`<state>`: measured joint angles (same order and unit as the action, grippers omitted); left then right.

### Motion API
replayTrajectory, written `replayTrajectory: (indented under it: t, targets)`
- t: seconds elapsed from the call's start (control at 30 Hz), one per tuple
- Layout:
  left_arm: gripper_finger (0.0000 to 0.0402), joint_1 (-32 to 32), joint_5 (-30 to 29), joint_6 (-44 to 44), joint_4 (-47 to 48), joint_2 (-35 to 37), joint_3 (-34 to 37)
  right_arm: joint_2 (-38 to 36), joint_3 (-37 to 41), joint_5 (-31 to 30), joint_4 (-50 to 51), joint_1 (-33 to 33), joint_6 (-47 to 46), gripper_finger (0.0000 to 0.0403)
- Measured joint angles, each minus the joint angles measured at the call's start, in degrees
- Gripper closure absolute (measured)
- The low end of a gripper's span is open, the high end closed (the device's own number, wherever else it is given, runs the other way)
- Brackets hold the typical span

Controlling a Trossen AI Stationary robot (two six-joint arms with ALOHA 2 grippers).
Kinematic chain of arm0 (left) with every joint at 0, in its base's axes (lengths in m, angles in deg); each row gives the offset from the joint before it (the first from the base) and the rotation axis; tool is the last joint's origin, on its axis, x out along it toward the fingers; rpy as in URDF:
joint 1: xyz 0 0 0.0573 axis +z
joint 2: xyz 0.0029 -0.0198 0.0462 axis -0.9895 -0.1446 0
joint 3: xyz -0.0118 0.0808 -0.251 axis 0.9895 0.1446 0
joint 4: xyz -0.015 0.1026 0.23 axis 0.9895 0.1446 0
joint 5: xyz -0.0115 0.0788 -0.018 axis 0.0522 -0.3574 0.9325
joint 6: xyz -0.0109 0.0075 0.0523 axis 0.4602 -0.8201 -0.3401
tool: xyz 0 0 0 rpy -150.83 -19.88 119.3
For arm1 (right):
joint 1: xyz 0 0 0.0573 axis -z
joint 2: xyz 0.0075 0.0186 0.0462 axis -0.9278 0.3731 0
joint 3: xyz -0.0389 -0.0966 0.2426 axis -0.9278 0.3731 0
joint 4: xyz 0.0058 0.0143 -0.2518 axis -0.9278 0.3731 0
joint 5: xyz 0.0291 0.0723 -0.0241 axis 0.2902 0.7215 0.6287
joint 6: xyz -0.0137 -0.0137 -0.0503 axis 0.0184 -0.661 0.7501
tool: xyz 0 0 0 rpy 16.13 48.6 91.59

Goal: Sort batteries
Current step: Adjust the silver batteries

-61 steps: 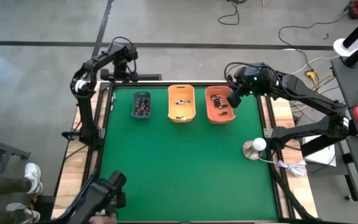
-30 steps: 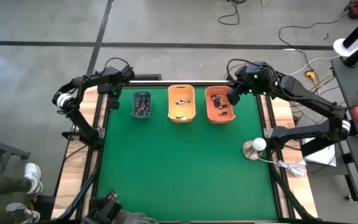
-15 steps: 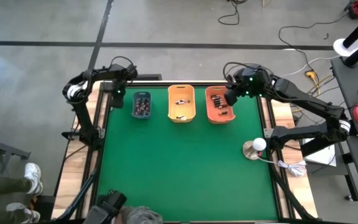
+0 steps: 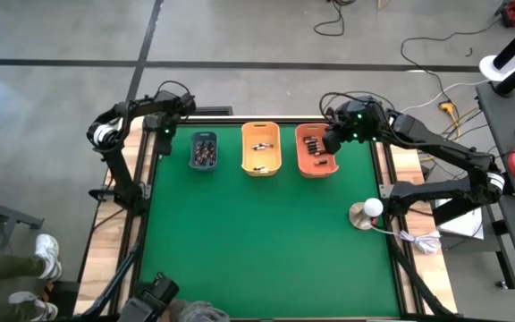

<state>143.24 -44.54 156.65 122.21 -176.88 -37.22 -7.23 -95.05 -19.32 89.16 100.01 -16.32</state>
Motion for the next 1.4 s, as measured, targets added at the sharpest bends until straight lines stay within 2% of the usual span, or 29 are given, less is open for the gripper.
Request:
replayTrajectory:
  t: [0.07,0.17,0.3,0.57,0.77,1.0,1.17,1.3,1.4]
  targets:
    - [0.0381,-0.01,0.10,3.89,-0.21,0.07,0.85,0.00,0.00,0.00,0.00,0.00,-0.18,0.0390]
    - [0.0381,-0.02,0.04,4.85,-1.37,-0.30,1.65,0.00,0.00,0.00,0.08,0.00,-1.93,0.0390]
    - [0.0381,-0.93,-2.90,8.31,-1.18,-1.13,1.65,0.00,0.00,-0.02,1.00,-0.17,-2.88,0.0390]
    - [0.0381,-2.77,-4.43,9.72,1.27,-3.33,1.50,-0.26,0.00,-0.02,3.46,-1.19,-3.20,0.0390]
    - [0.0381,-5.07,-7.45,9.81,5.69,-8.70,-1.20,-1.84,0.00,-0.42,7.12,-2.78,-4.35,0.0390]
    - [0.0381,-4.35,-5.01,8.55,6.33,-9.22,-2.47,-4.85,0.00,-0.46,10.08,-3.32,-5.41,0.0390]
    - [0.0381,-3.98,2.65,7.16,1.62,-8.76,-2.45,-6.84,0.00,-0.47,10.87,-3.31,-5.63,0.0390]
    - [0.0381,-4.10,6.36,5.79,3.01,-8.24,-4.35,-8.00,0.00,-0.47,11.28,-3.30,-6.90,0.0390]
    - [0.0381,-4.35,3.89,6.64,8.48,-6.91,-7.05,-8.66,0.00,-0.54,11.31,-3.30,-6.86,0.0390]
